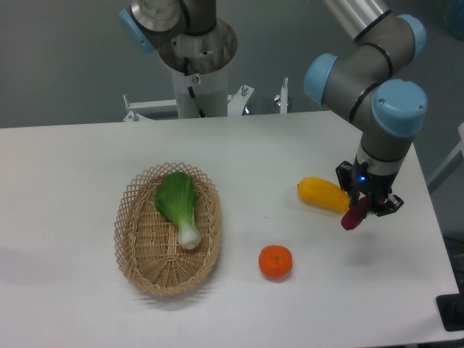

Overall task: Pick up the sweet potato from the table
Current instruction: 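Lift the sweet potato and carry it past the yellow squash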

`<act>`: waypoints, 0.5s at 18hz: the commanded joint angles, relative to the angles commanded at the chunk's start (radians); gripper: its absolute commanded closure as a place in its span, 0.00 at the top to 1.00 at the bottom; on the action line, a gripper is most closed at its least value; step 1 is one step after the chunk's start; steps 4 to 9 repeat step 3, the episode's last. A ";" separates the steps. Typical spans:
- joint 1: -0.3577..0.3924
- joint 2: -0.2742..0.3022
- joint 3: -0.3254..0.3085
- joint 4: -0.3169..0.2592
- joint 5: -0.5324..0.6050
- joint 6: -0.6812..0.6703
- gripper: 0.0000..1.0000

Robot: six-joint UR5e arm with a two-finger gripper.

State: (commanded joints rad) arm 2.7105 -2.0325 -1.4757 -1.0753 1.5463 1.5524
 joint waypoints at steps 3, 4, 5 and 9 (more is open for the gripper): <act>0.002 -0.002 0.000 0.000 0.014 0.000 0.19; 0.002 -0.002 0.000 0.000 0.014 0.000 0.19; 0.002 -0.002 0.000 0.000 0.014 0.000 0.19; 0.002 -0.002 0.000 0.000 0.014 0.000 0.19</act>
